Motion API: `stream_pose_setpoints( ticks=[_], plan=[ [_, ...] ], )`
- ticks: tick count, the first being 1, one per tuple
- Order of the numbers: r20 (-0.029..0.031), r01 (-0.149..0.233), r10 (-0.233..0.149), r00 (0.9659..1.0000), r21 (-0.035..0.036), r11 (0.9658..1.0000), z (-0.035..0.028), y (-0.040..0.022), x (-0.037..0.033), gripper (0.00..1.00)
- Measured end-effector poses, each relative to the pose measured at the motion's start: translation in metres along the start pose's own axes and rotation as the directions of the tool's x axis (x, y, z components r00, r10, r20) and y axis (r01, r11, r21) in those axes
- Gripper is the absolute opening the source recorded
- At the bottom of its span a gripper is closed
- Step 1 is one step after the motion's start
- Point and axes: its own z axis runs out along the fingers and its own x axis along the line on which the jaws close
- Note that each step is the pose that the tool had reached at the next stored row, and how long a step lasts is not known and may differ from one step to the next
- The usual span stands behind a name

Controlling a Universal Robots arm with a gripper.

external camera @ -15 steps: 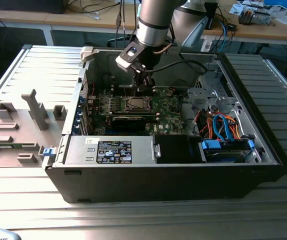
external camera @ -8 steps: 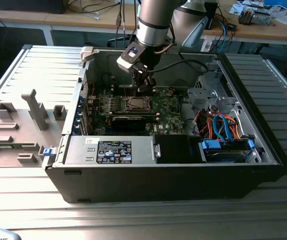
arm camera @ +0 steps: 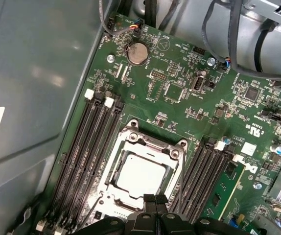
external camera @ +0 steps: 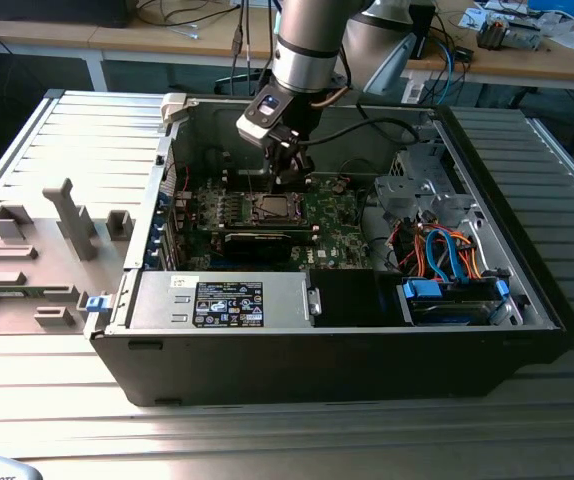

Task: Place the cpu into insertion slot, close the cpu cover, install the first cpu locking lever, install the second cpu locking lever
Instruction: 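Install the first cpu locking lever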

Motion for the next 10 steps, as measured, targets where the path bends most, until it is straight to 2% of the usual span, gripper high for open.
stream_pose_setpoints(
  ticks=[10],
  plan=[
    [0.0092, 0.068, -0.068, 0.9977, -0.0001, 0.9977, 0.0, 0.0, 0.0, 0.11]
  ],
)
